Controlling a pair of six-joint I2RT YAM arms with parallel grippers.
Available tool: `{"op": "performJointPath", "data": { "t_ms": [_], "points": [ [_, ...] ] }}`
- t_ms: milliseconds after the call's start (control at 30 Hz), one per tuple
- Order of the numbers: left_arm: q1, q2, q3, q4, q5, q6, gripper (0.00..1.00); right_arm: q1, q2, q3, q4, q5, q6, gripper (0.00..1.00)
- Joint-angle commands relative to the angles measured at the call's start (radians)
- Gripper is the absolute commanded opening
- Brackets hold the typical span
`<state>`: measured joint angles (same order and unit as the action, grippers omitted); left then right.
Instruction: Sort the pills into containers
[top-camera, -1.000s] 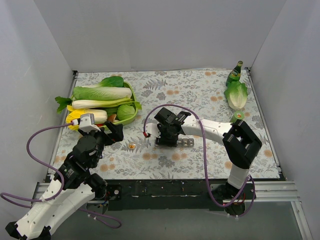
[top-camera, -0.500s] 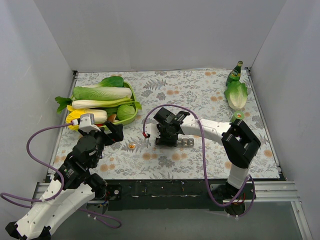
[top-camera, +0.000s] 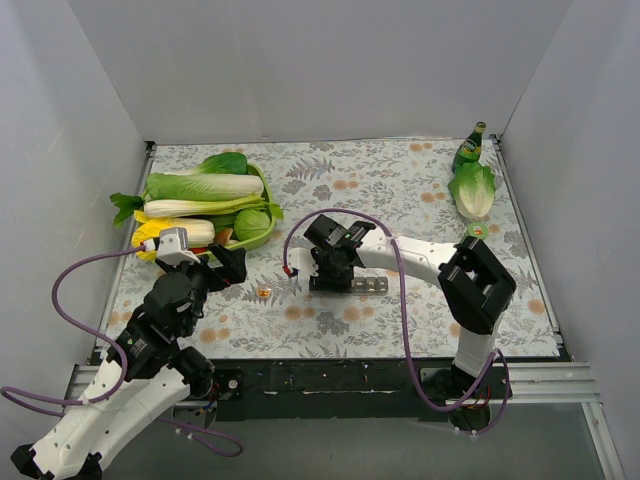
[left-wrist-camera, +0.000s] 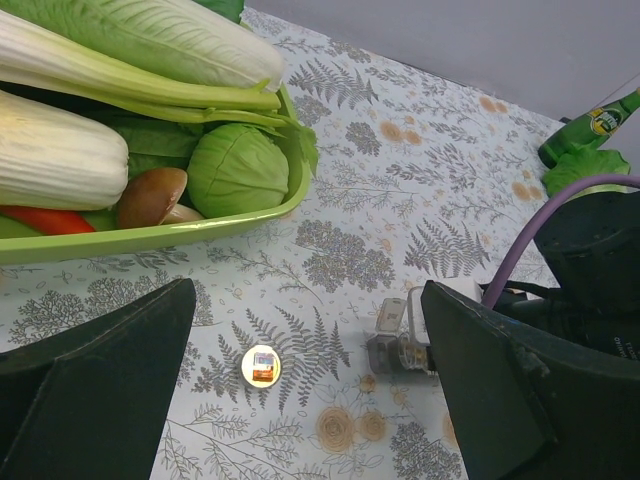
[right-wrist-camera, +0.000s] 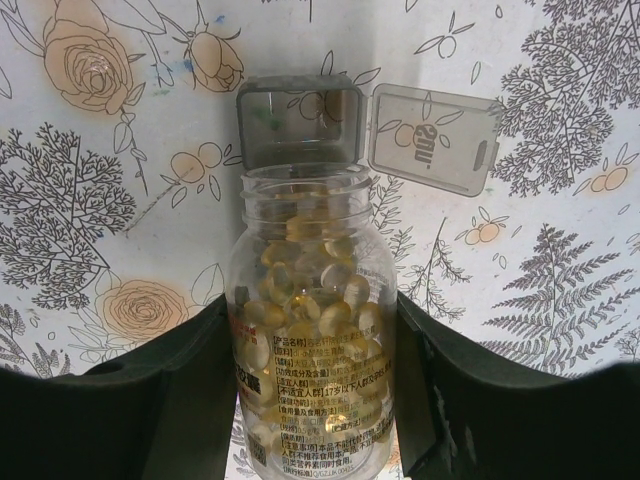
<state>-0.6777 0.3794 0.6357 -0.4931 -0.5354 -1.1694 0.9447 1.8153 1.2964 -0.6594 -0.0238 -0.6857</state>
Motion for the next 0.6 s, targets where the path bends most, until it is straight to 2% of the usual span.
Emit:
{"op": "performJointPath", "data": {
  "t_ms": [0, 567],
  "points": [
    [0.004, -0.01, 0.002, -0.004, 0.002, -0.009, 0.98, 0.006, 0.01, 0.043, -0.026, 0.015, -0.011, 0.16],
    [0.004, -0.017, -0.001, -0.004, 0.005, -0.01, 0.98, 0.006, 0.021, 0.076, -0.059, 0.055, 0.002, 0.15]
  ]
}}
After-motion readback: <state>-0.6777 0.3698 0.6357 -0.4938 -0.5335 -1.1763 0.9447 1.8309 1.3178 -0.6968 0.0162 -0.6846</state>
